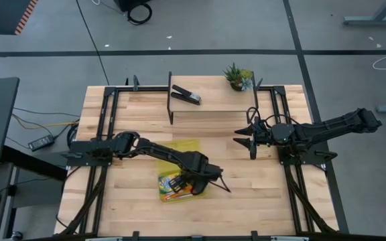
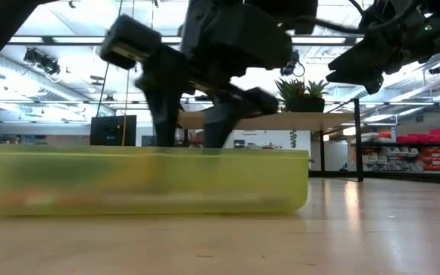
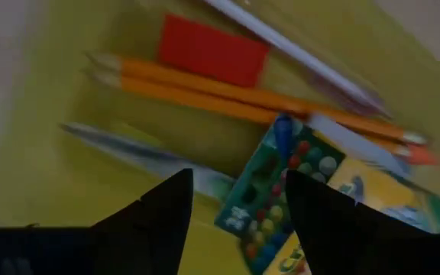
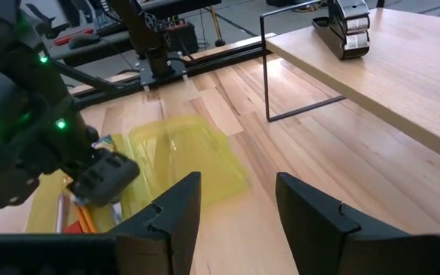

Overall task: Pack school essentials
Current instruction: Put the crayon box into the yellow supply box

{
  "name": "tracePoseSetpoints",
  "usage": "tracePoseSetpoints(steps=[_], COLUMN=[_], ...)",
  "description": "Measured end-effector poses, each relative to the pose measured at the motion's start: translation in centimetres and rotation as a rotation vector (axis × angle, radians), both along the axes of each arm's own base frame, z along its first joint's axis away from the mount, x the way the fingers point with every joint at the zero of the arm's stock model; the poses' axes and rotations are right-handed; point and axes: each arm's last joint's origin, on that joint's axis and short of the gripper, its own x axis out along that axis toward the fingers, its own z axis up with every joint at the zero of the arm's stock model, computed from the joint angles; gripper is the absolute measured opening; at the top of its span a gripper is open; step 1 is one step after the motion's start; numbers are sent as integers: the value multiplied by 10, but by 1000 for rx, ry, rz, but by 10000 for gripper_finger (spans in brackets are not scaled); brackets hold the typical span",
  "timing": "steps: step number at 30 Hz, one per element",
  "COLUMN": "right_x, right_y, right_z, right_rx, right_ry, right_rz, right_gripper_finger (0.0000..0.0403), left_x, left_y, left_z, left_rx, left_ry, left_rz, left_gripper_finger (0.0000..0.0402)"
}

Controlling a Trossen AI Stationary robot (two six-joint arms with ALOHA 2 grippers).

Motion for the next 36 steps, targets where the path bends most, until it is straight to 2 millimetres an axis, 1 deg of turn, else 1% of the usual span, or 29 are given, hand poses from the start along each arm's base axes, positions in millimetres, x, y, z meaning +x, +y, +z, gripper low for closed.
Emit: tracePoseSetpoints(steps=[4, 7, 9, 14, 19, 21, 25, 30, 32, 36], right_x=[0, 0, -1, -1, -1, -1, 0, 4, 6, 15], right_y=[0, 0, 0, 0, 1, 1, 2, 4, 5, 11], right_z=[0, -2, -4, -5, -5, -5, -6, -10, -12, -16], right_rx=[1, 11, 11, 1, 34, 44, 54, 77, 77, 79], right_ry=[2, 21, 44, 53, 44, 43, 54, 79, 90, 87], right_rz=[0, 10, 17, 20, 10, 18, 49, 78, 89, 121], right_gripper_finger=[177, 177, 177, 177, 177, 177, 177, 177, 177, 177], left_x=[-12, -17, -17, -16, -20, -22, -28, -43, -50, -66], left_y=[2, 2, 2, 2, 4, 4, 5, 7, 8, 12], left_z=[7, 18, 24, 54, 73, 74, 60, 51, 51, 57], left_rx=[-57, -98, -108, -162, -185, -196, -200, -220, -233, -283], left_ry=[139, 170, 145, 1, -53, -61, -18, -3, -27, -111], left_rz=[113, 190, 214, 258, 283, 285, 314, 355, 380, 435], left_gripper_finger=[206, 191, 178, 138, 100, 86, 60, 35, 28, 17])
